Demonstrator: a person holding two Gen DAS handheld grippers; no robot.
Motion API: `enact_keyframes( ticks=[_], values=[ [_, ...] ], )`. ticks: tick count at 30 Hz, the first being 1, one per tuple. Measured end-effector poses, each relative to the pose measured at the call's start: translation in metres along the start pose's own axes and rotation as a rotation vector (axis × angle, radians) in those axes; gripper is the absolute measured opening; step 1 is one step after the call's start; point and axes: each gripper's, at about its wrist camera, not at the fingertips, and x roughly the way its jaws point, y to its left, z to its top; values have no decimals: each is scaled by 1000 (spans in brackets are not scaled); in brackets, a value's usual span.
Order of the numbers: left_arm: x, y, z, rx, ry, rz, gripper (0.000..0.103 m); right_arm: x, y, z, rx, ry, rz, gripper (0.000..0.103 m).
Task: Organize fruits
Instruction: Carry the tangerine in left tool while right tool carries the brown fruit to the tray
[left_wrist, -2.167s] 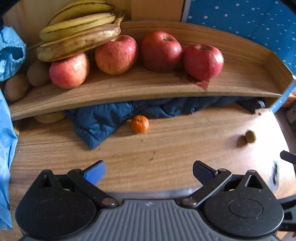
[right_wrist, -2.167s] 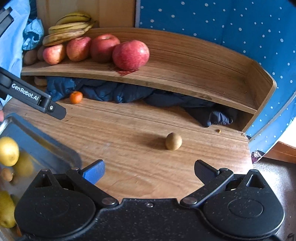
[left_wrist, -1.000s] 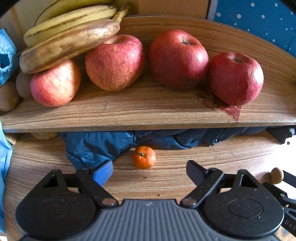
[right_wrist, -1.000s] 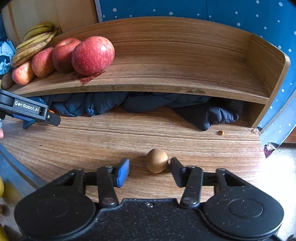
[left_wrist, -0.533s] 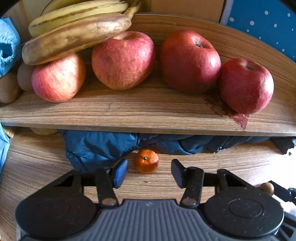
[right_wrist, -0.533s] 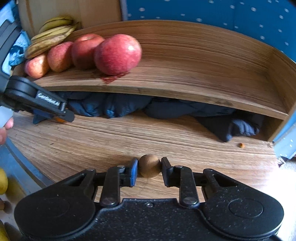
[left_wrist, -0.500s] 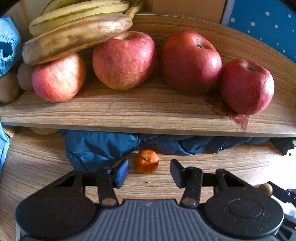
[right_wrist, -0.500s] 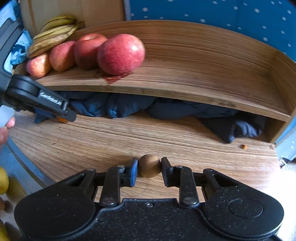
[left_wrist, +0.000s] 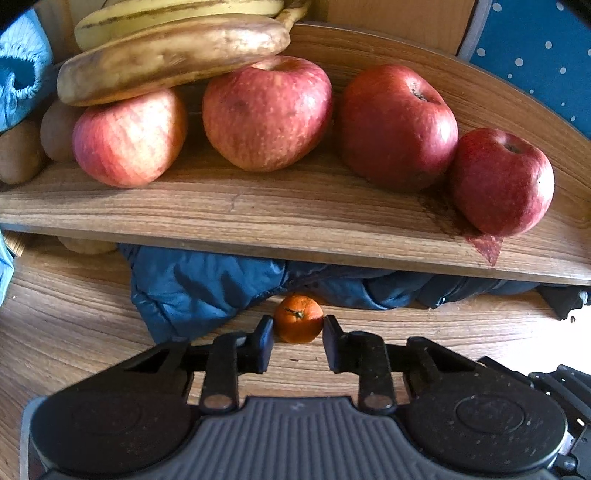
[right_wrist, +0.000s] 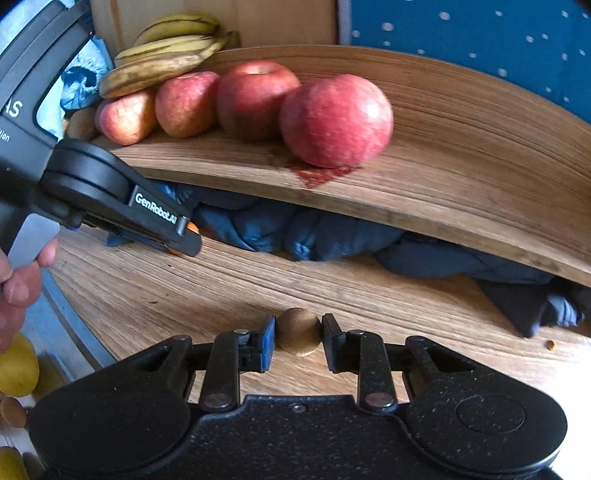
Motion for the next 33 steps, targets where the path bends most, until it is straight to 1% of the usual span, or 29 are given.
enact_keyframes(
  ticks=[10,15,21,29,33],
  values=[
    [-5,8,-13,8,27,-34,30,1,11,1,-32,2,20,29],
    [-9,11,-24,28,43,-55,30,-3,13,-1,-40,6,22,29],
    [-14,9,-37,58,75,-90,30,-9,16,-7,-45,9,16,28],
    [-24,7,-55,92,95,-118,30,-18,19,-16,-36,8,-4,28],
    [-33,8,-69,104,100,-128,30,-22,22,-20,-29,8,-15,28]
  ],
)
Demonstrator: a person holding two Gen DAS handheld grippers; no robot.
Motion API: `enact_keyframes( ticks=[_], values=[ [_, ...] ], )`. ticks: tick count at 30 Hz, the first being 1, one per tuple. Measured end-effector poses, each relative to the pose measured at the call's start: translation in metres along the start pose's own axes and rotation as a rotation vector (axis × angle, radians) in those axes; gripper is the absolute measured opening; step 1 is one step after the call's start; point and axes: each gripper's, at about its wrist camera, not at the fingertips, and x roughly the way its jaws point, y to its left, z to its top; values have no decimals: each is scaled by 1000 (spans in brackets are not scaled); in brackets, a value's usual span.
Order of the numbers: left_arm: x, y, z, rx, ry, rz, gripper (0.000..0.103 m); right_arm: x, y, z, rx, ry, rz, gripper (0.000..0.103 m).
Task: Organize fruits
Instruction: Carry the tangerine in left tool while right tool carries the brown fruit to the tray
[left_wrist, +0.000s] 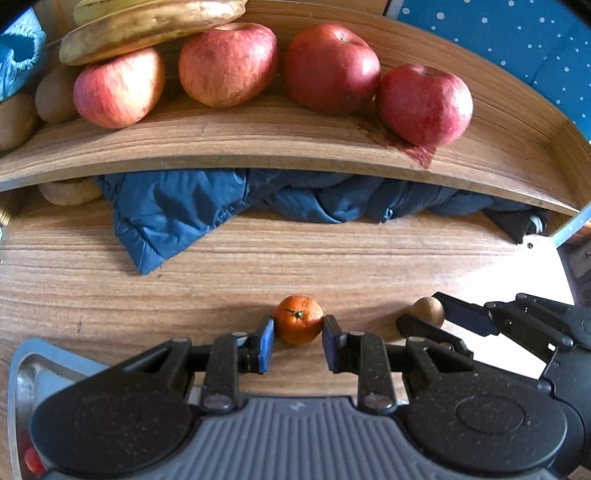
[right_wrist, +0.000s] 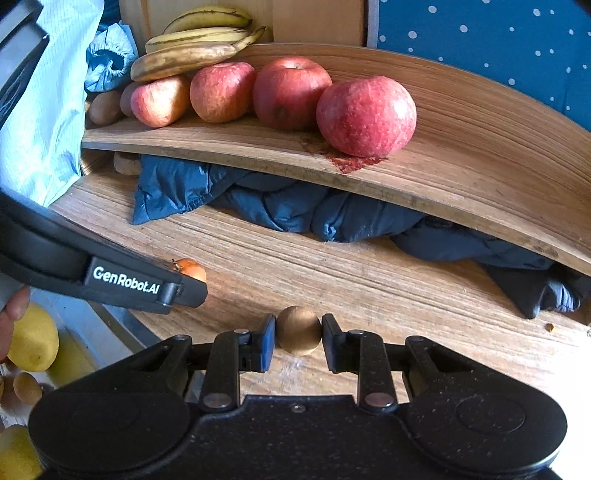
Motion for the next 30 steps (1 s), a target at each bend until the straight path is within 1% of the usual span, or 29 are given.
enact_keyframes(
  ticks=[2,4,14,22,26,30],
  values=[
    [-7,4,-8,4,2,-3,30,-3,1,-2,3,-2,-4,28],
    [-11,0,-10,9,7,-6,30,-5,3,-4,4,-2,-7,28],
    [-40,8,-29,29,2,-23,30,-23,18,-7,10,-21,-20,28],
    [-60,19,-24,36,-9,-20,30,-39,36,-7,4,-46,-22,28],
    [-64,25,-31,46,2,-20,30,-46,45,-12,2,-55,-19,28],
    [-70,30,-37,48,9,-27,30,-49,53,-18,-6,-36,-17,28]
  ],
)
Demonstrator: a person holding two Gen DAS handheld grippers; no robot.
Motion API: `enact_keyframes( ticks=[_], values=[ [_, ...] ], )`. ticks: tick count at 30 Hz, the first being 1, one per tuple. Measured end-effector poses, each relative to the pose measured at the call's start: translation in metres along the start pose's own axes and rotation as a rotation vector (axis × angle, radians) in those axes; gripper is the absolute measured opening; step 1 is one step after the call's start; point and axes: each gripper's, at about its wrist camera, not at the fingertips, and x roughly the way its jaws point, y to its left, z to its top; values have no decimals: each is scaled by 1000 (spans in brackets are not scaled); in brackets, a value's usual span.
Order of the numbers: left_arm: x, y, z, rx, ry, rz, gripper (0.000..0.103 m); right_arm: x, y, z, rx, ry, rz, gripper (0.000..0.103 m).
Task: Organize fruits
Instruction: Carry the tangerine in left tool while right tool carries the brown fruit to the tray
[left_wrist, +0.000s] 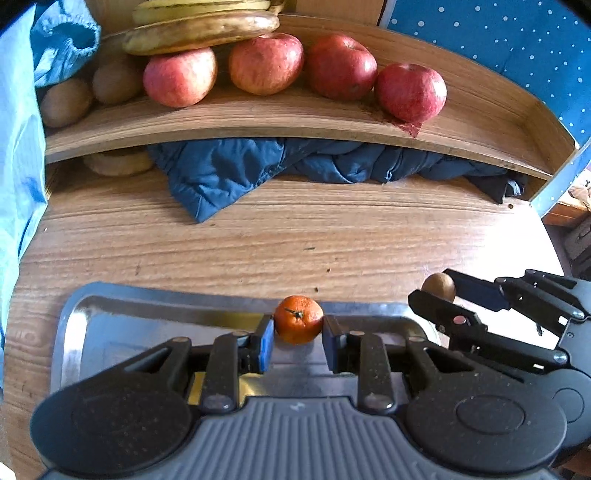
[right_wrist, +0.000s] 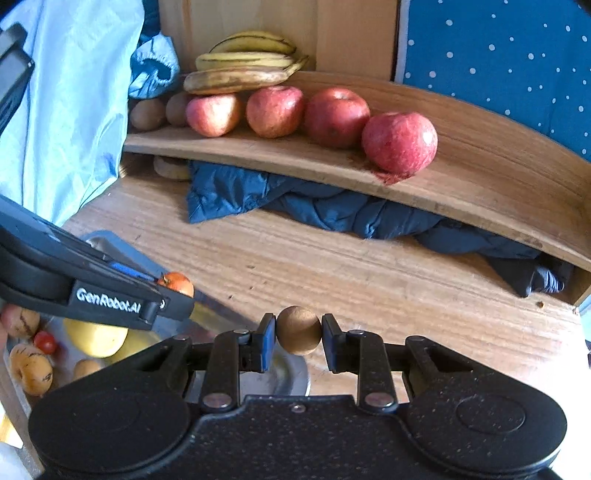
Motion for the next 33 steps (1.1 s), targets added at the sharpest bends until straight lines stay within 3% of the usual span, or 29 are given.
enact_keyframes(
  ticks=[21,33],
  values=[
    [-36,25,-18,10,-30,-29,30,-37,42,-19,-21,-14,-7,28],
    [-38,19,-21,51,-17,-55,30,-42,50,-42,-5,33,0,28]
  ],
)
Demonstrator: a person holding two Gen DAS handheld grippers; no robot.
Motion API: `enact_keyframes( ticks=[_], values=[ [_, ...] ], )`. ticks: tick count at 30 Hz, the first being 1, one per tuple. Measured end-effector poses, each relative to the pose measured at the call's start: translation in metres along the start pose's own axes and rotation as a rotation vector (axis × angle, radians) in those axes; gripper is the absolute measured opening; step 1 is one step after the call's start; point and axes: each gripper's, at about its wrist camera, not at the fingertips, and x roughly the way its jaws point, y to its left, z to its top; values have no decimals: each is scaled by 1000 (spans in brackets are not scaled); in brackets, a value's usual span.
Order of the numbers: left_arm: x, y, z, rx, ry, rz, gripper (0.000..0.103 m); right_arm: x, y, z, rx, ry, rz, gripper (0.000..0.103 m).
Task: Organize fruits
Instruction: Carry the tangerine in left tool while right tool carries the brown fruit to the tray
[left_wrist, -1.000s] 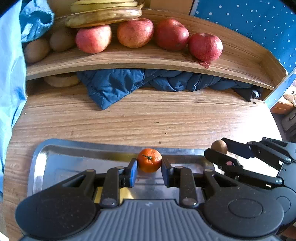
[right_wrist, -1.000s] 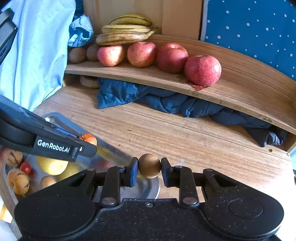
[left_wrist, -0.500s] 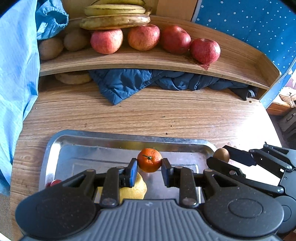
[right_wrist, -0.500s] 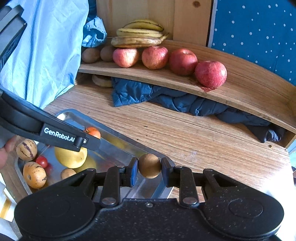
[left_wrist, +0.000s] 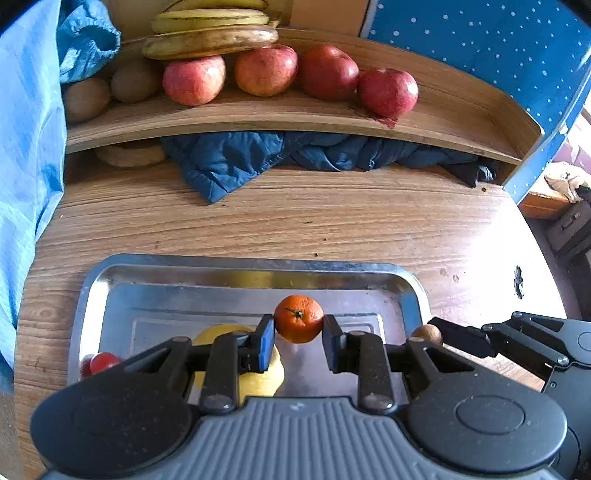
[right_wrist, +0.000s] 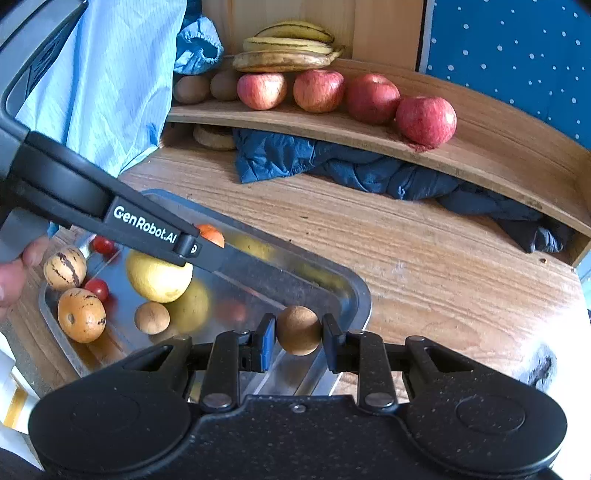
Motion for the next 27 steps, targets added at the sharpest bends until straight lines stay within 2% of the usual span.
enact_keyframes(
  ticks=[27],
  values=[
    [8,-8,-9,42,65,-47,30,-2,6,-11,15,44,-25,28]
  ],
)
